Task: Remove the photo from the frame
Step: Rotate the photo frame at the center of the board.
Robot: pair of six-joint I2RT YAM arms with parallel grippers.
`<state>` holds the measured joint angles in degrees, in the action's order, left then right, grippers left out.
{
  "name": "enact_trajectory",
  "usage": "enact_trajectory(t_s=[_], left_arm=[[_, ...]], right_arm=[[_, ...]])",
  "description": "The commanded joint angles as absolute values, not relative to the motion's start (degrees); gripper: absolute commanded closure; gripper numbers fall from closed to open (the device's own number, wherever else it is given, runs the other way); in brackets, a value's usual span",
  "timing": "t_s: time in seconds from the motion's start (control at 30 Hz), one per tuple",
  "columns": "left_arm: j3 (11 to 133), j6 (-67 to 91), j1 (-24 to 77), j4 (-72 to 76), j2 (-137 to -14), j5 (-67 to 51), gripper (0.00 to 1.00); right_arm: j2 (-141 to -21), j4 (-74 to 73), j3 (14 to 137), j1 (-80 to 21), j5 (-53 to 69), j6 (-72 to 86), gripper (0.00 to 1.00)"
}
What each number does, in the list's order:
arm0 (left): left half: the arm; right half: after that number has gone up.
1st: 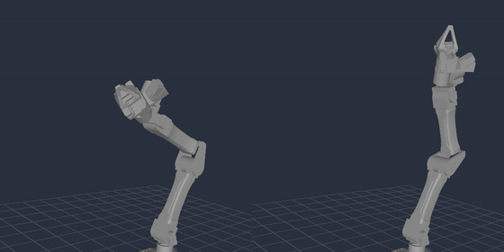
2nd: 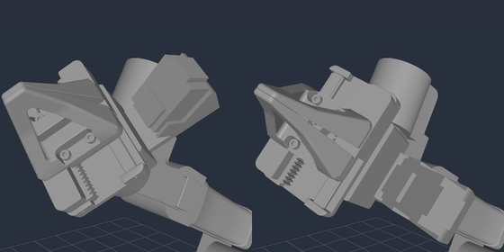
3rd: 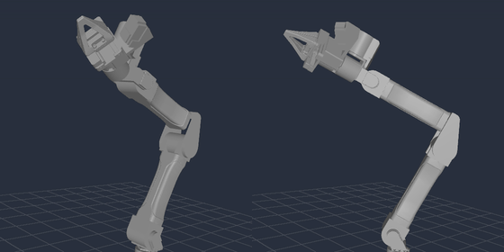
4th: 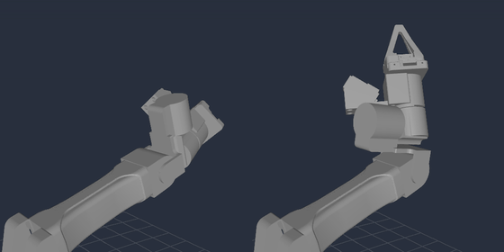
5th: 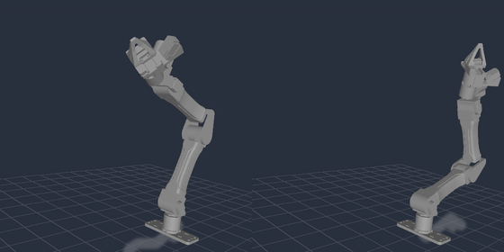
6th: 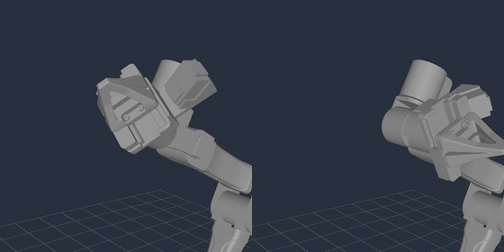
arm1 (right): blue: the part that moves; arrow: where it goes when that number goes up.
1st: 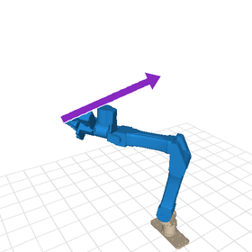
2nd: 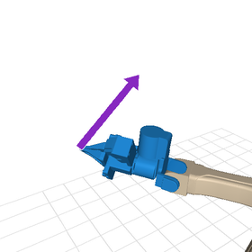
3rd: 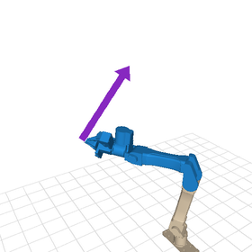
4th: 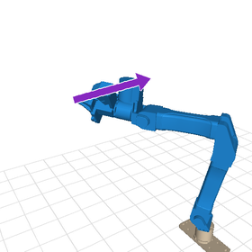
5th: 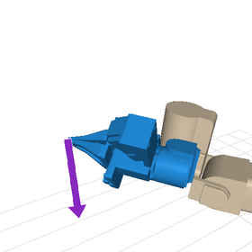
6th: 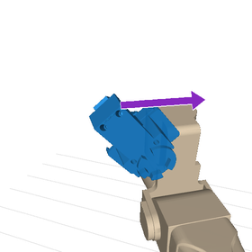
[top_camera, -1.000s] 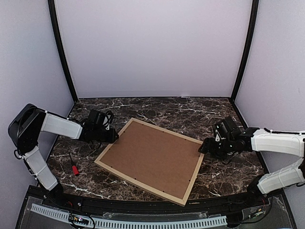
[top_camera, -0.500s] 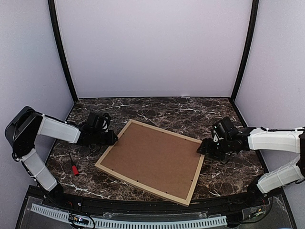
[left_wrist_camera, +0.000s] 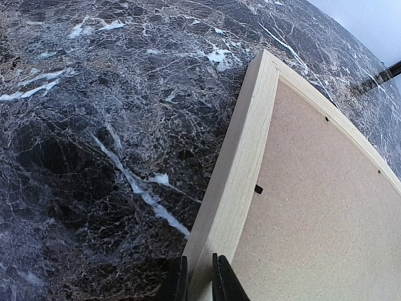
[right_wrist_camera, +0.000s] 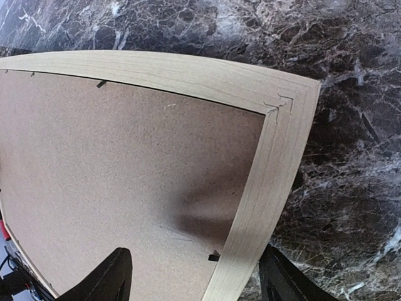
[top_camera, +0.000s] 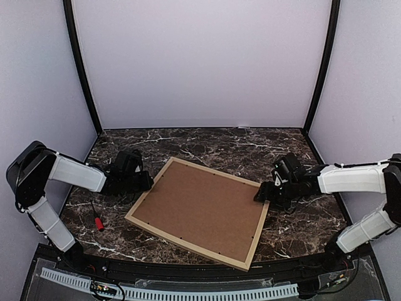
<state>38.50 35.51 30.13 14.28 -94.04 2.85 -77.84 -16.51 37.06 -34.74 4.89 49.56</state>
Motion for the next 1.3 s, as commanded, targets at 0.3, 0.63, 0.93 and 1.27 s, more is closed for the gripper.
enact_trajectory(t_s=[0.3,0.63,0.93,1.27], left_arm=[[32.2,38.9,33.2,-3.0,-97.3,0.9,0.89],[30.7,41.0,33.8,-3.1,-95.2,1.6,0.89],[29.7,42.5,34.5,-4.0,-94.0,1.9,0.88],[30.8,41.1,34.5,-7.1,-88.0,5.3,0.56]], right_arm=[[-86.7,-12.5,45.7,-36.0,7.8,46.4,0.29],[-91.9,-14.3,53.3,-36.0,7.5,42.2,0.29],[-101.9,-17.1,67.6,-35.4,3.6,37.2,0.29],[-105.7,-20.7,77.7,-33.5,0.3,31.9,0.29]])
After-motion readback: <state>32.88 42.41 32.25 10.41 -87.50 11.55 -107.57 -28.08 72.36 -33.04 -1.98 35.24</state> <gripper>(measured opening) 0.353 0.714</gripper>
